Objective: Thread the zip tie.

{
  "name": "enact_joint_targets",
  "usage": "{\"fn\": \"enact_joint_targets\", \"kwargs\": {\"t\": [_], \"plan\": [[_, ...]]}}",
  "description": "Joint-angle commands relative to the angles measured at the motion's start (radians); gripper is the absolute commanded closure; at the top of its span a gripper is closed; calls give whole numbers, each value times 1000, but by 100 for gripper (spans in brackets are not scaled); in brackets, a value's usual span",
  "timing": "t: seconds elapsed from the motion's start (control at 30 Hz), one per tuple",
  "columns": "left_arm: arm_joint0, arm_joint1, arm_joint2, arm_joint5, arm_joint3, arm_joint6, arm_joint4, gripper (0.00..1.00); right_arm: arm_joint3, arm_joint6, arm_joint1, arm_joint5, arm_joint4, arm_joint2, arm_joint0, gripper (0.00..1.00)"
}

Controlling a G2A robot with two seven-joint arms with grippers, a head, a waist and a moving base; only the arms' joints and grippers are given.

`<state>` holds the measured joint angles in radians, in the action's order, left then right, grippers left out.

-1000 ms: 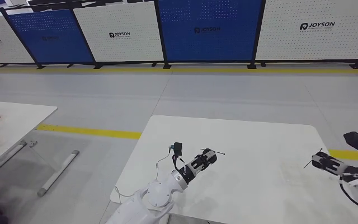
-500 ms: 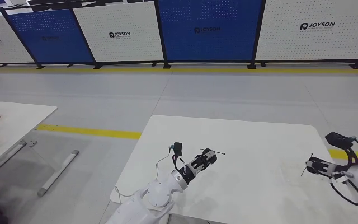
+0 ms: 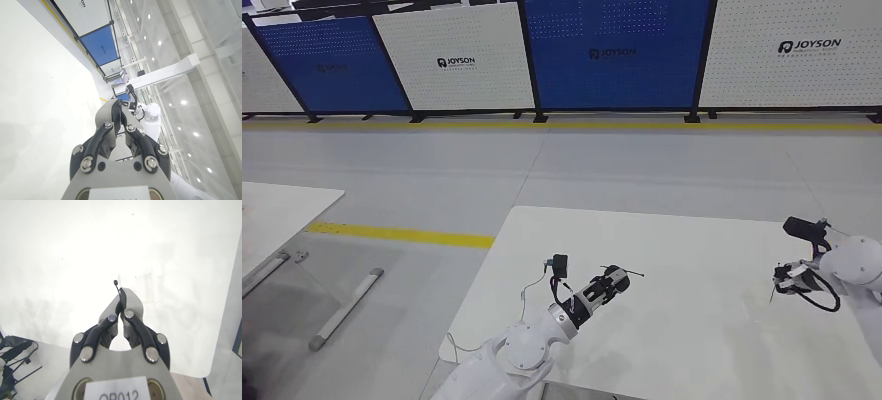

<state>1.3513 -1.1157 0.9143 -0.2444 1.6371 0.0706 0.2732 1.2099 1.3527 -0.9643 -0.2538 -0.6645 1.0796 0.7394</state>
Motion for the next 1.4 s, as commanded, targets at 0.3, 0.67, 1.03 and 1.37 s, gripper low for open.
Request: {"fn": "enact_joint_targets", "kwargs": {"t": [0.3, 0.67, 1.03, 1.37], "plan": [[0, 0, 0, 0, 0, 0, 0, 100, -97, 15, -23, 19, -42, -78, -71, 100], [0, 0, 0, 0, 0, 0, 0, 100, -210, 37, -76, 37, -116, -212, -157, 100], [0, 0, 0, 0, 0, 0, 0, 100, -416, 5, -163, 83, -105, -334, -268, 100], [0, 0, 0, 0, 0, 0, 0, 100, -501, 1, -205, 94, -114, -375, -291, 100]]}}
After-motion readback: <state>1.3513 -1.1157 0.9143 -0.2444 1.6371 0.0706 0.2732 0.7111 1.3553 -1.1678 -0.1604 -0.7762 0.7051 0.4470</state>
